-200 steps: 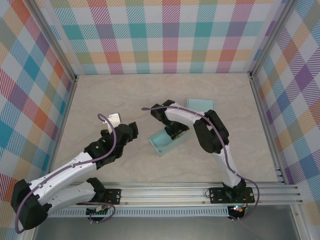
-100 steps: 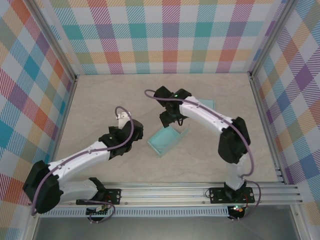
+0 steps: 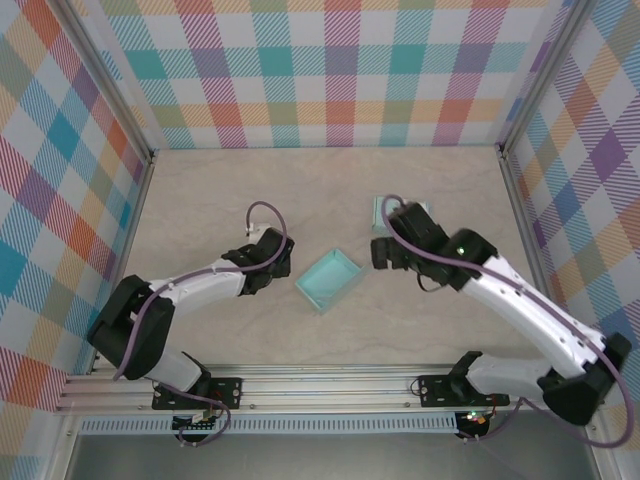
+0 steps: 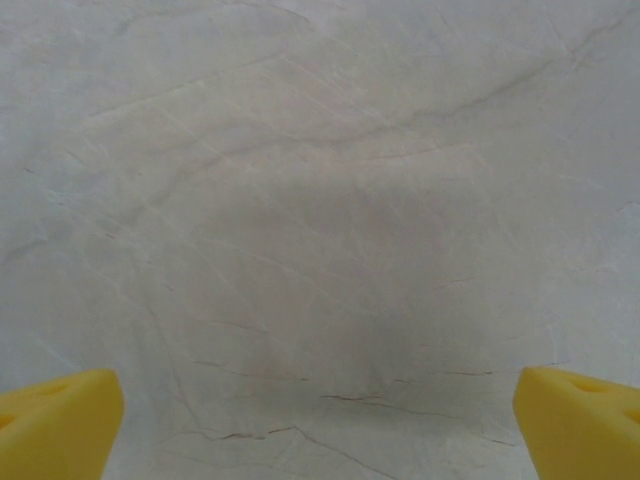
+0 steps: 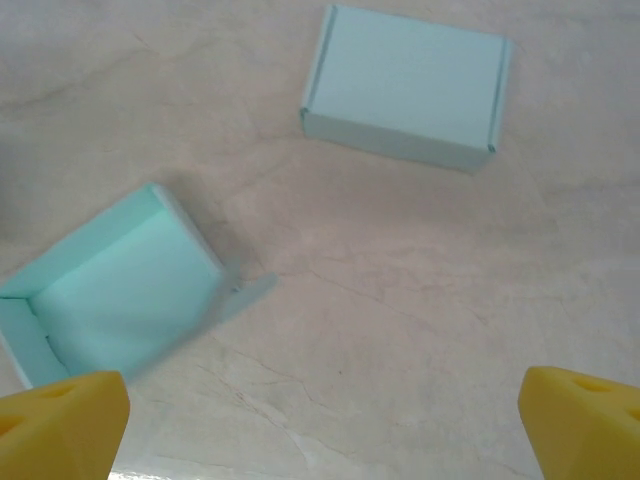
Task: Fold the paper box
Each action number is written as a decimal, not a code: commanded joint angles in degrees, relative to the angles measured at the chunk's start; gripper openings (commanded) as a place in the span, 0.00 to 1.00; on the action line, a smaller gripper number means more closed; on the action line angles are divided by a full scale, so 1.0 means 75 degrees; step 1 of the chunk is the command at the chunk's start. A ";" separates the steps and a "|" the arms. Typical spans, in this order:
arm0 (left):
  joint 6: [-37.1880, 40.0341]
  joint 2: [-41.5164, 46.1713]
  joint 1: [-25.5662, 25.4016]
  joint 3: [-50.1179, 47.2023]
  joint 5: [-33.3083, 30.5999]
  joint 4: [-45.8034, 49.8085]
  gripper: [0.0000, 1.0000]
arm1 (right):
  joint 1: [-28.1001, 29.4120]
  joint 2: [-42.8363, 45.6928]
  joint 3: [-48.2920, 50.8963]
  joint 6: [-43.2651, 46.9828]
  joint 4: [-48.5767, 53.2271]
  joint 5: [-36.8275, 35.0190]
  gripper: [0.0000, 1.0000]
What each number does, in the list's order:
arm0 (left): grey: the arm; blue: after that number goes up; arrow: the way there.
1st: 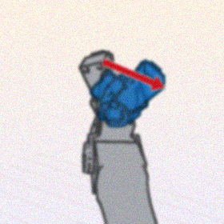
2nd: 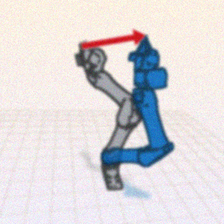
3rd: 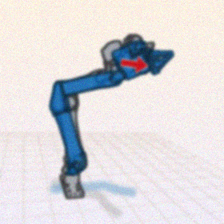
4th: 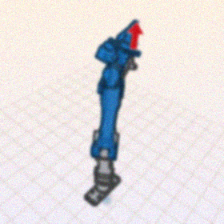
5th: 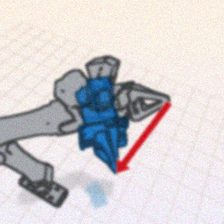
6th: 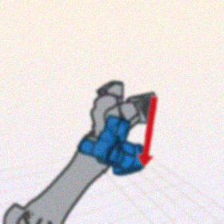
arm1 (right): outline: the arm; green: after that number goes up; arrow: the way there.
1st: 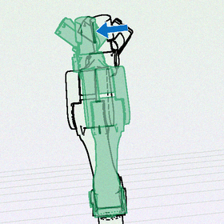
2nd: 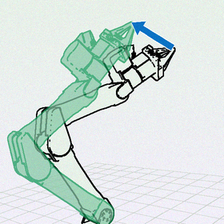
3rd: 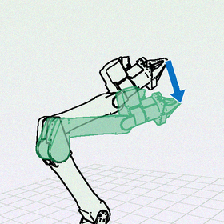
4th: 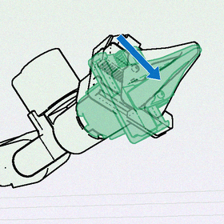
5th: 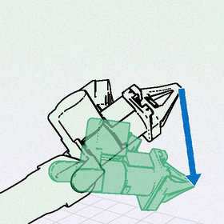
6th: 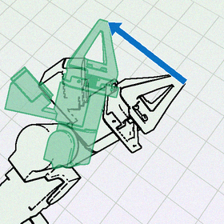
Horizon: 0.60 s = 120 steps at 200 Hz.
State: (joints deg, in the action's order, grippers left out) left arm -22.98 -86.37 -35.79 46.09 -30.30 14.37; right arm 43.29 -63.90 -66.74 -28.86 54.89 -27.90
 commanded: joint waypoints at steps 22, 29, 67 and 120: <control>0.0100 -0.0862 0.0044 0.0482 0.0404 -0.0219 1.00 | -0.0193 0.1115 0.2900 -0.1910 -0.1992 0.1190 1.00; 0.0070 -0.0995 0.0038 0.0553 0.0473 -0.0194 1.00 | -0.0195 0.1101 0.3323 -0.2160 -0.2427 0.1476 1.00; -0.0169 -0.1296 0.0026 0.0604 0.0769 -0.0095 1.00 | -0.0205 0.0241 0.4373 -0.2713 -0.4310 0.2400 1.00; -0.0739 -0.0931 -0.0253 -0.0015 0.1254 -0.0255 1.00 | -0.0534 -0.1240 0.4160 -0.2299 -0.5302 0.2248 0.97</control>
State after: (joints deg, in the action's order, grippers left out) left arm -25.45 -95.68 -36.14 48.36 -22.92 12.86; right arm 40.99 -69.89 -34.06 -46.17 22.39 -11.84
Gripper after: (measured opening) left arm 0.997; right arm 0.989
